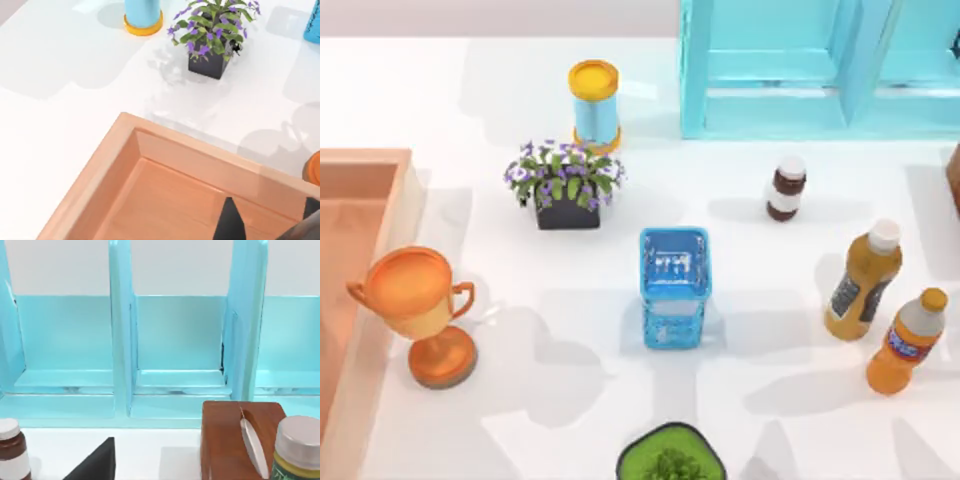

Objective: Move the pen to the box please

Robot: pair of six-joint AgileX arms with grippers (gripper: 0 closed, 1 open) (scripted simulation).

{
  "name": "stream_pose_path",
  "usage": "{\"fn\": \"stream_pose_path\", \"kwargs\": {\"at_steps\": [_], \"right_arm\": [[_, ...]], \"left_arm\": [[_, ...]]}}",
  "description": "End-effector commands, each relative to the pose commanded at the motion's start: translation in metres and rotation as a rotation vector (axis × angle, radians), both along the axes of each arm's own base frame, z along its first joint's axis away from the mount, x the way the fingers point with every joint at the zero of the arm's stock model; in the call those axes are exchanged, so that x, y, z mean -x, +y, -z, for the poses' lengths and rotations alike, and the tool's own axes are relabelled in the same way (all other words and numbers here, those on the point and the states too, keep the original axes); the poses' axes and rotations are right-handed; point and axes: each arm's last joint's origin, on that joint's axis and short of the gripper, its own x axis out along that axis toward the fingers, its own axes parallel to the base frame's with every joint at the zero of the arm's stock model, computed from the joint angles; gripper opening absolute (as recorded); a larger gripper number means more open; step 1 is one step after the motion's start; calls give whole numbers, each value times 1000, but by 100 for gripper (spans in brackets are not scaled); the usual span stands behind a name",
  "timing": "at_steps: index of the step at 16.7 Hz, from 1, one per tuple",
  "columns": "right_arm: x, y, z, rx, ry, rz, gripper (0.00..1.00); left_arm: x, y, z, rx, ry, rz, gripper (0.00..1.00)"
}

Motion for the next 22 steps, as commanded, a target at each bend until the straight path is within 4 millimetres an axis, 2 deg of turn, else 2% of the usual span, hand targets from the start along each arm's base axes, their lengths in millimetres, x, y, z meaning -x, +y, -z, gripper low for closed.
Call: {"fn": "stream_pose_path", "kwargs": {"at_steps": [6,12,22], "right_arm": [[0,0,0,0,0,0,100],[0,0,0,0,0,0,100],[0,0,0,0,0,0,100]], "left_arm": [[17,-35,41,71,87,-2,0],[20,-42,47,81,96,-3,0],[20,-42,47,81,96,-3,75]]}}
